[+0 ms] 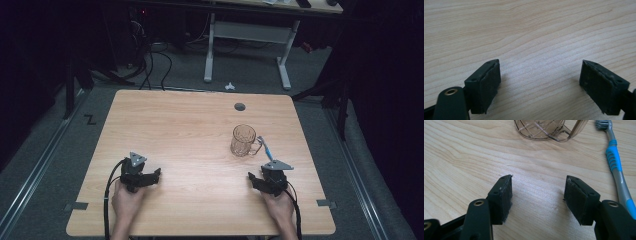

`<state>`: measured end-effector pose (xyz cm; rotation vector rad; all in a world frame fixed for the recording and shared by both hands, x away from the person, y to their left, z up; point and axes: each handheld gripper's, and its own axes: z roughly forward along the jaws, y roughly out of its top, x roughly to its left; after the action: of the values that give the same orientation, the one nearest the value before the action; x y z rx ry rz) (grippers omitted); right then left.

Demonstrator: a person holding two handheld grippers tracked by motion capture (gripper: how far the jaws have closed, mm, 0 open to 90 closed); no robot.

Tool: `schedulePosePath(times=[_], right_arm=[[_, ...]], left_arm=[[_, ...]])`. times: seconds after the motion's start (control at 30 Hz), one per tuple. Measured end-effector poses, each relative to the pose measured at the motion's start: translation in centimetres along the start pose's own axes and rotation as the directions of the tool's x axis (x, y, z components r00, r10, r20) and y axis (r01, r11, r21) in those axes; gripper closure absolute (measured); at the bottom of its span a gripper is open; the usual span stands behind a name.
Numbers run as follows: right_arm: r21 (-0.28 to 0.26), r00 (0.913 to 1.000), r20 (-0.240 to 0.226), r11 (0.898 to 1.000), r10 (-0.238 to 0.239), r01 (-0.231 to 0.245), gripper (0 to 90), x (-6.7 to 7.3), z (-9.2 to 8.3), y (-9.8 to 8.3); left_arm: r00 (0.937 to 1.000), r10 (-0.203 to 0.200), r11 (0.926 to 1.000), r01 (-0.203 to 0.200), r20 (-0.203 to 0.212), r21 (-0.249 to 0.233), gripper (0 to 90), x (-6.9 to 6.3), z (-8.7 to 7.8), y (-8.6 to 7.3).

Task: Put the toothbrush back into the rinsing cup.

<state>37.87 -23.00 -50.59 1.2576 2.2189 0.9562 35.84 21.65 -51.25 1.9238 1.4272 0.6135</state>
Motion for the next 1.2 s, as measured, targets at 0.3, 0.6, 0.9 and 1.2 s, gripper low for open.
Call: schedulePosePath(times=[0.3,0.6,0.9,1.2], right_arm=[[-0.003,1.0,0.007,1.0,0.004,-0.004,42.5,0.1,-0.2,-0.2],[-0.012,0.9996,0.028,1.0,-0.005,0.006,45.1,0.3,-0.6,-0.3],[-0.01,0.9995,0.026,1.0,-0.017,0.017,47.1,0.6,-1.0,-0.6],[-0.031,0.9996,0.027,1.0,0.003,-0.002,47.6,0.1,-2.1,-1.2]], left_arm=[[1.0,-0.003,1.0,0.003,0.0,-0.002,17.8,0.0,0.0,0.0],[1.0,-0.002,1.0,0.002,-0.001,-0.001,17.8,0.0,0.0,0.0],[1.0,-0.002,1.0,0.002,0.0,-0.001,17.8,0.0,0.0,0.0],[1.0,-0.002,1.0,0.002,0.0,-0.001,17.8,0.0,0.0,0.0]])
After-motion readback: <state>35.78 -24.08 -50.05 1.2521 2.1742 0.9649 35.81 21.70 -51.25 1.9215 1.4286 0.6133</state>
